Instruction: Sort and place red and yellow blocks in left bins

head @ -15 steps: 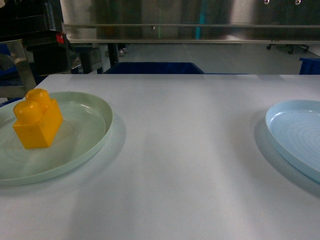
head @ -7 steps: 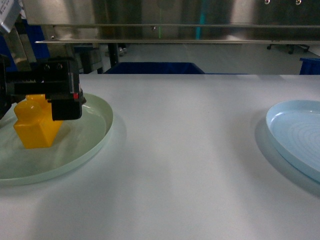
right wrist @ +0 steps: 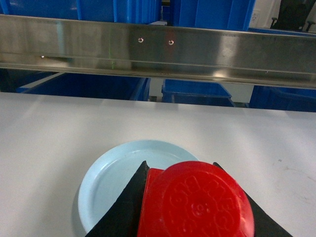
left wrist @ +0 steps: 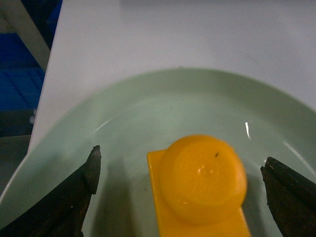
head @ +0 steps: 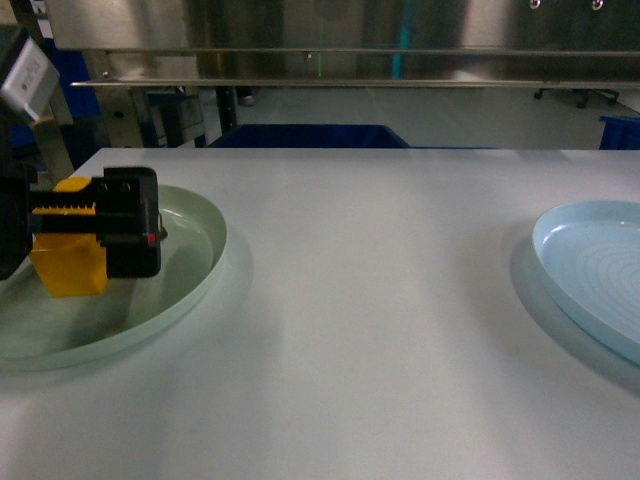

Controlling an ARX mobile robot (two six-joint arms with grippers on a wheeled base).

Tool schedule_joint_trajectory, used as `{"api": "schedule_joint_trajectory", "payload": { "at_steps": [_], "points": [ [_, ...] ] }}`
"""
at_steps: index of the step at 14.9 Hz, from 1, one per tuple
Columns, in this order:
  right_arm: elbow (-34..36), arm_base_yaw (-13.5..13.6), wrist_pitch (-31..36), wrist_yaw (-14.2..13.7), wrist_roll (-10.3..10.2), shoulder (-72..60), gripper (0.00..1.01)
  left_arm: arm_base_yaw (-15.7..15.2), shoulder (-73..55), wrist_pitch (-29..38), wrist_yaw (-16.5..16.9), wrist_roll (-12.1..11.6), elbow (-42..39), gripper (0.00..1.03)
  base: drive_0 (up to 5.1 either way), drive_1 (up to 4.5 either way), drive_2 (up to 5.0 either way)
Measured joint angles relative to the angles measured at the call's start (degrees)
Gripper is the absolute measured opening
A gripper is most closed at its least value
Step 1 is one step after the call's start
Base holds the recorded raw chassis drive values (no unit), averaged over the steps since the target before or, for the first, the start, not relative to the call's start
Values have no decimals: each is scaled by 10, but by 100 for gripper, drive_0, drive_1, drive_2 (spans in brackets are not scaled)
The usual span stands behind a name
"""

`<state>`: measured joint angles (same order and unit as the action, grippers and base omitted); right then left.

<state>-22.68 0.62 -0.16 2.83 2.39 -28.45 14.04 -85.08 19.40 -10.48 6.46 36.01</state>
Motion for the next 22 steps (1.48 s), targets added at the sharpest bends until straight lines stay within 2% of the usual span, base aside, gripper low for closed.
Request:
{"api": "schedule_joint_trajectory", "payload": {
  "at_steps": [2,7,8,9,12,14,15,18,20,22],
  "points": [
    [0,0,0,0,0,0,29,-4,-10,14,1,-11,-4,96,0,0,0],
    [0,0,0,0,0,0,29,-5,-15,23,5,-19,-6,49,0,0,0],
    [0,0,0,0,0,0,29,-5,-12,22,5,-20,-7,31,0,0,0],
    [0,0,0,0,0,0,29,-14,4,21,7,-23,-10,27,0,0,0],
    [0,0,0,0,0,0,29,-28,79,25,23,-35,-14,27,0,0,0],
    [0,0,0,0,0,0,29,-44,159,7,47,-48,-16,27,0,0,0],
    [0,0,0,0,0,0,29,-58,200,-15,65,-52,-16,27,0,0,0],
    [0,0,0,0,0,0,29,-139,328,-65,130,-73,-25,27,0,0,0],
    [0,0,0,0,0,0,29,-250,407,-88,211,-85,-24,27,0,0,0],
    [0,0,0,0,0,0,28,-306,435,-112,258,-85,-24,27,0,0,0]
  ]
}}
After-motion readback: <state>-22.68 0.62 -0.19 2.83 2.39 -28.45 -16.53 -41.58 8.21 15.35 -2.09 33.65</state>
